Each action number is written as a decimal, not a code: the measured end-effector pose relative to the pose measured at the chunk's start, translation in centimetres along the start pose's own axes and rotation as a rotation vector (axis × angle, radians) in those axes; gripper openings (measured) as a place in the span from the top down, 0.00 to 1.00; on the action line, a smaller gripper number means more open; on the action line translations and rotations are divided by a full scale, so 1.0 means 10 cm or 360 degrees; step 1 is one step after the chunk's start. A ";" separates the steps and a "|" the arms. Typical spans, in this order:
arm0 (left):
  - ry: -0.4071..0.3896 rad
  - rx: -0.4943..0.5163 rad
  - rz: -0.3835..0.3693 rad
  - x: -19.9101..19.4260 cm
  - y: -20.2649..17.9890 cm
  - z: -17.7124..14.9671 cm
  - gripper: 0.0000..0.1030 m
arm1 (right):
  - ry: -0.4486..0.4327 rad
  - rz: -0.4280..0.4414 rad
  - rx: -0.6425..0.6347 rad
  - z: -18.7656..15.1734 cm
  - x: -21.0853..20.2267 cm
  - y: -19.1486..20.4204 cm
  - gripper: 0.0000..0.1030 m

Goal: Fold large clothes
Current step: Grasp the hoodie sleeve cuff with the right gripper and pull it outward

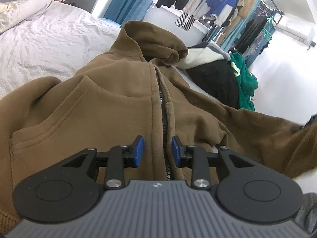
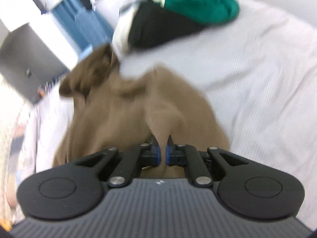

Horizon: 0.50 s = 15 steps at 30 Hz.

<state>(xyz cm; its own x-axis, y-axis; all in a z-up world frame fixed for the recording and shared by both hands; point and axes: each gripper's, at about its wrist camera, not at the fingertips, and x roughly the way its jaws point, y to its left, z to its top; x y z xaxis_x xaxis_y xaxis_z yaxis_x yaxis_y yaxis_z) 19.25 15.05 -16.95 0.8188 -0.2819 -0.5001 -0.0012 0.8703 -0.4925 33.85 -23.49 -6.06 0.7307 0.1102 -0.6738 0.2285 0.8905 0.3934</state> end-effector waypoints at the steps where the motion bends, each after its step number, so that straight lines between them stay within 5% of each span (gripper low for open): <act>1: -0.0008 0.0000 0.0005 -0.01 0.01 0.00 0.66 | -0.0046 -0.0005 0.0009 0.15 -0.03 -0.05 0.92; 10: -0.0094 0.0052 0.0053 -0.05 -0.06 0.02 0.66 | -0.0455 -0.0050 0.0116 1.70 0.22 -0.48 0.92; 15: -0.0135 0.0073 0.0054 -0.04 -0.15 0.02 0.66 | -0.0444 -0.0096 0.0306 2.30 0.90 -0.90 0.92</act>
<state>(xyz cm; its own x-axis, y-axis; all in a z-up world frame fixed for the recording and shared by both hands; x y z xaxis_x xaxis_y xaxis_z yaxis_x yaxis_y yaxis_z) 19.06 13.98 -15.85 0.8645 -0.2185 -0.4526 -0.0049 0.8969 -0.4422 53.14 -40.64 -1.24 0.8540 -0.0889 -0.5127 0.3743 0.7895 0.4865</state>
